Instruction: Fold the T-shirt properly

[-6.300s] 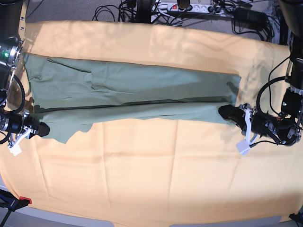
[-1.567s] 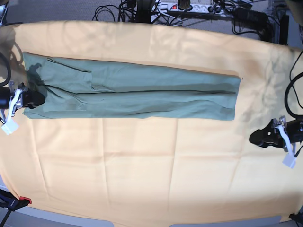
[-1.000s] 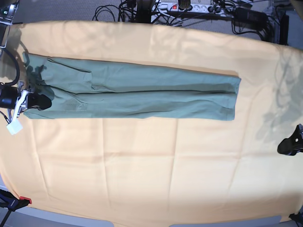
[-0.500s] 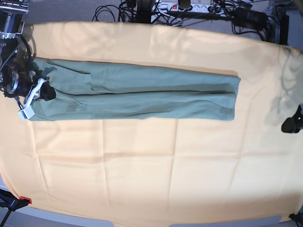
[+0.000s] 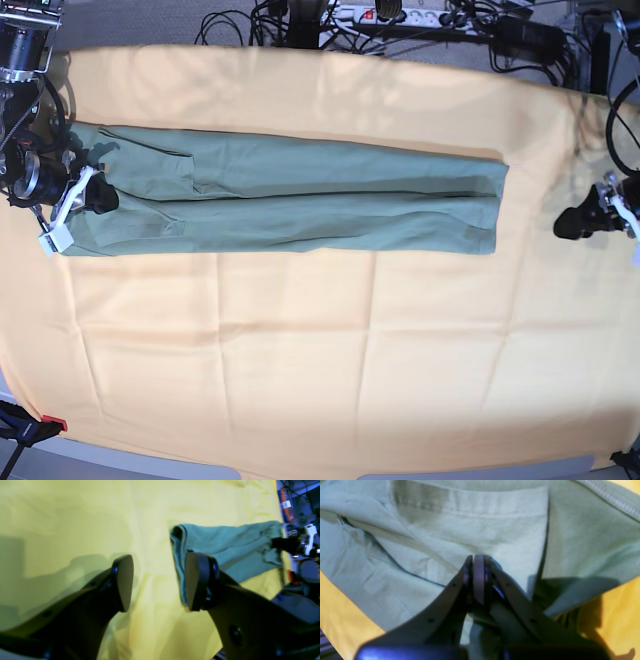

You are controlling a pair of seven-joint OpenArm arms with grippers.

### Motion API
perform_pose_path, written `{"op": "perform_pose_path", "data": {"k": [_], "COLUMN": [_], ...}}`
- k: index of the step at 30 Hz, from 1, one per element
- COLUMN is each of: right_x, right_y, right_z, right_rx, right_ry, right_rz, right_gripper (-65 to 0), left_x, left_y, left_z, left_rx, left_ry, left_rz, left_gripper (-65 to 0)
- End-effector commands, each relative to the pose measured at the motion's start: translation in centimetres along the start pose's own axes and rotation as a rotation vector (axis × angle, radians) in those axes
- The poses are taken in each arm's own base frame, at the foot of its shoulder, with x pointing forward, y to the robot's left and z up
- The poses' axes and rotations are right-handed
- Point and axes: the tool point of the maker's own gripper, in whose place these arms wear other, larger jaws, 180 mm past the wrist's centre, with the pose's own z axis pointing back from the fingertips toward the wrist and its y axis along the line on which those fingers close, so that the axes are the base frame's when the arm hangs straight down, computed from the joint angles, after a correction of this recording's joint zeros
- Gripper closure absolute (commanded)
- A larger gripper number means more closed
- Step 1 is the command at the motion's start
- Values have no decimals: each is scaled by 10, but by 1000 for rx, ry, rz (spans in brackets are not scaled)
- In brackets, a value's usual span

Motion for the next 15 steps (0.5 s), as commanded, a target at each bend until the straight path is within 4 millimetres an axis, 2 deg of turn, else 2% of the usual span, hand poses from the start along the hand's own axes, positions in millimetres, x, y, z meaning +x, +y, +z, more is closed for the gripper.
{"op": "perform_pose_path", "data": {"k": [1, 10, 15], "right_x": [2, 1, 1], "right_y": [-8, -8, -8], "right_z": [6, 6, 6], "right_rx": [-34, -34, -34], "right_ry": [18, 22, 23], "right_rz": [18, 18, 18], "right_gripper": [0, 0, 0], "left_x": [19, -22, -34], "left_y": [-6, 11, 1], "left_z": [5, -40, -59], "left_rx": [-14, 81, 39], "left_ry": [-54, 4, 12], "left_rz": [-24, 63, 87], "left_gripper": [-347, -347, -347]}}
